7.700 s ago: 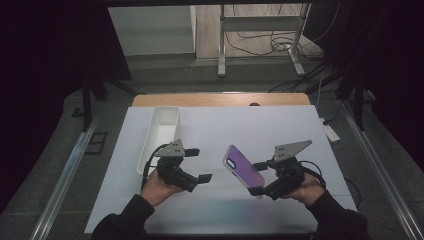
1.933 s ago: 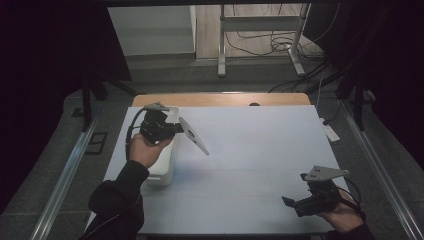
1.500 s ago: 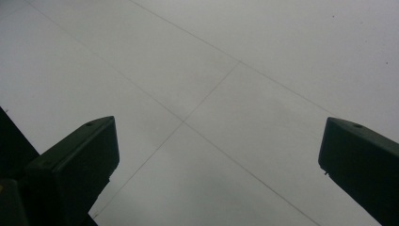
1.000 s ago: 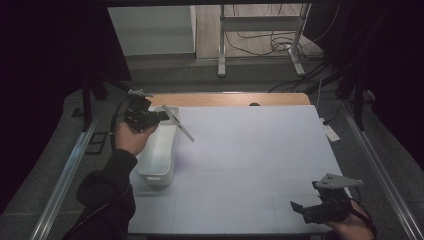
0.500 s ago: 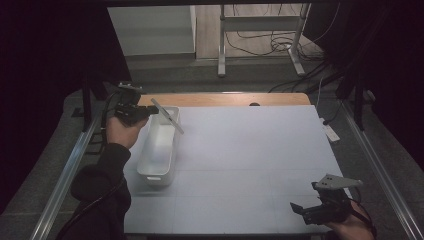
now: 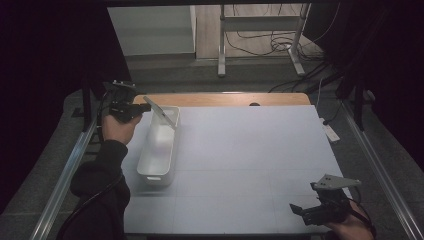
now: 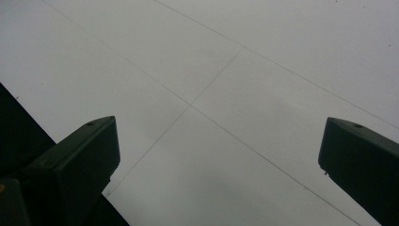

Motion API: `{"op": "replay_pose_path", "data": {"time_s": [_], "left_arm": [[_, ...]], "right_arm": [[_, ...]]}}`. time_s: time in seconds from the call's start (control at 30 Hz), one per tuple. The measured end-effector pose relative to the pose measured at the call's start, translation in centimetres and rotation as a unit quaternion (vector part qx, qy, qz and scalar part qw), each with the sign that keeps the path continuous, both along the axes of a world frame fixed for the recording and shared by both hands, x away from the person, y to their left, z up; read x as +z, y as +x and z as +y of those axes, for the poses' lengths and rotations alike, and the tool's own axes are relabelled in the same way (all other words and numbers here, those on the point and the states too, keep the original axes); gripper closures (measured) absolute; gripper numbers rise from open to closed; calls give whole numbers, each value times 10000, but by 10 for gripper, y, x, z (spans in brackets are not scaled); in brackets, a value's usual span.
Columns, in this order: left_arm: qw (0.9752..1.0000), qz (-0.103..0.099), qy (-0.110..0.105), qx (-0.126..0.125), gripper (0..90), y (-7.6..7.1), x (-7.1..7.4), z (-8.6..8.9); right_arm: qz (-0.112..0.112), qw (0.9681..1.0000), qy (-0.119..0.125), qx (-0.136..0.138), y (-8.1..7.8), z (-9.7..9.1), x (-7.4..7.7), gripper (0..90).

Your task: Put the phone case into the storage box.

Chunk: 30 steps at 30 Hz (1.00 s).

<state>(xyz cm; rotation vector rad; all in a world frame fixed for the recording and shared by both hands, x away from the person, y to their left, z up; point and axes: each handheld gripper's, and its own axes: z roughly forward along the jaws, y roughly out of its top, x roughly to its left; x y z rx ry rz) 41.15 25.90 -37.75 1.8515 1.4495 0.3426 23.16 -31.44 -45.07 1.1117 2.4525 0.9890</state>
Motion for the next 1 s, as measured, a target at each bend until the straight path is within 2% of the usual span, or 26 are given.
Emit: {"op": "replay_pose_path", "data": {"time_s": [0.5,0.57,1.0], "left_arm": [[9983,309,191,450,886,20,-13,0],[9975,368,202,576,886,24,-16,-1],[9937,637,426,822,886,44,-32,-11]], "right_arm": [[8,10000,-23,78,0,0,0,0],[16,10000,-24,89,0,0,0,0],[41,9998,-62,159,0,1,-1,2]]}}
